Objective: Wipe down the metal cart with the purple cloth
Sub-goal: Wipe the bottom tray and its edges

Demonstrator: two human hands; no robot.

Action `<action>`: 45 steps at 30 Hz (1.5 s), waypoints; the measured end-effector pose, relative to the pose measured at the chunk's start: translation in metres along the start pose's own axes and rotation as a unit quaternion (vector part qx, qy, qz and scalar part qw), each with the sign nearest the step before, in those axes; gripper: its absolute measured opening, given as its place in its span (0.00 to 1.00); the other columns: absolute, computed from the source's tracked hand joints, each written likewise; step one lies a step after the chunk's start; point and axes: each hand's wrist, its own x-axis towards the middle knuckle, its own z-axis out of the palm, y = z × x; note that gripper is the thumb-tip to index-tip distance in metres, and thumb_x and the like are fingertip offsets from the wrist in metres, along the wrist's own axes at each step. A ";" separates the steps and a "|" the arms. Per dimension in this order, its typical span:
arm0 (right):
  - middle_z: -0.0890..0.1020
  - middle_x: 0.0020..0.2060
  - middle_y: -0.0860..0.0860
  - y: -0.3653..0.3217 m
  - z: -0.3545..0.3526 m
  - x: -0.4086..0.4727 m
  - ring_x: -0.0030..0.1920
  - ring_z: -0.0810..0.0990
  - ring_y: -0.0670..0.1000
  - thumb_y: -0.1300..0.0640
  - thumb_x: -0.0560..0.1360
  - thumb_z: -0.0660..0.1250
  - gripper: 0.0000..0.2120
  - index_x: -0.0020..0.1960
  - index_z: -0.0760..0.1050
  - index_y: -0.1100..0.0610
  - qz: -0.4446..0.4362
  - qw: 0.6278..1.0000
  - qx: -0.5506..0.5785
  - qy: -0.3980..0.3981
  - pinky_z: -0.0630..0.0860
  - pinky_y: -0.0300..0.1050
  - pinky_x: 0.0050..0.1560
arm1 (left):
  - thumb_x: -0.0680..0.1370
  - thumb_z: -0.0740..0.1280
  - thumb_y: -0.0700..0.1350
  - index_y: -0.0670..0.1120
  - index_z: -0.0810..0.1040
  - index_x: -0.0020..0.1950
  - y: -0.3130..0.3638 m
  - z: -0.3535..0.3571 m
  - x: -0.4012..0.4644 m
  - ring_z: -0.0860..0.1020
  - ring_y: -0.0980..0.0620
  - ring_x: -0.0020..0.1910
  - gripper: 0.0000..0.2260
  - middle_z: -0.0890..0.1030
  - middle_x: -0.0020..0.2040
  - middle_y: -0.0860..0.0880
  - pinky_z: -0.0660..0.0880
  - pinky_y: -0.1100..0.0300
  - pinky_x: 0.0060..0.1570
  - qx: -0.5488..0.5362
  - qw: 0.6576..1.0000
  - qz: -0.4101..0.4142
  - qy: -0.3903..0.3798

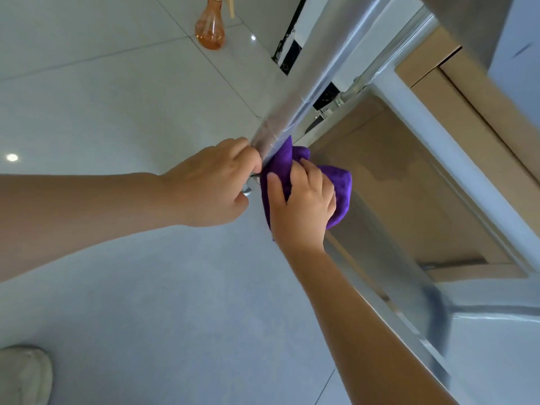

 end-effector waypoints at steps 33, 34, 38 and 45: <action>0.65 0.72 0.52 0.049 -0.033 0.011 0.73 0.60 0.57 0.41 0.71 0.68 0.34 0.73 0.63 0.50 -0.072 0.988 -0.072 -0.120 0.56 0.59 0.72 | 0.69 0.50 0.41 0.30 0.58 0.71 0.046 0.046 0.021 0.61 0.33 0.70 0.31 0.62 0.70 0.31 0.60 0.47 0.68 -0.001 1.000 0.023 -0.001; 0.67 0.71 0.53 0.056 -0.036 0.004 0.72 0.61 0.58 0.43 0.71 0.69 0.33 0.72 0.65 0.52 -0.075 0.989 -0.064 -0.111 0.57 0.59 0.71 | 0.69 0.49 0.42 0.30 0.58 0.71 0.049 0.049 0.022 0.61 0.33 0.71 0.32 0.62 0.70 0.31 0.61 0.46 0.68 0.000 0.999 0.031 -0.008; 0.74 0.65 0.56 0.090 -0.051 -0.025 0.67 0.70 0.60 0.44 0.69 0.67 0.29 0.66 0.72 0.55 -0.089 0.992 -0.059 -0.071 0.64 0.62 0.67 | 0.68 0.50 0.42 0.30 0.60 0.71 0.056 0.059 0.028 0.64 0.34 0.69 0.32 0.66 0.69 0.32 0.60 0.46 0.66 0.003 0.997 0.077 -0.021; 0.69 0.70 0.49 0.084 -0.051 0.001 0.72 0.61 0.56 0.37 0.70 0.54 0.28 0.64 0.74 0.49 0.013 0.994 0.017 -0.109 0.53 0.61 0.72 | 0.66 0.57 0.41 0.28 0.60 0.69 0.069 0.076 0.043 0.64 0.31 0.68 0.33 0.66 0.67 0.29 0.62 0.44 0.66 0.006 0.999 0.051 -0.001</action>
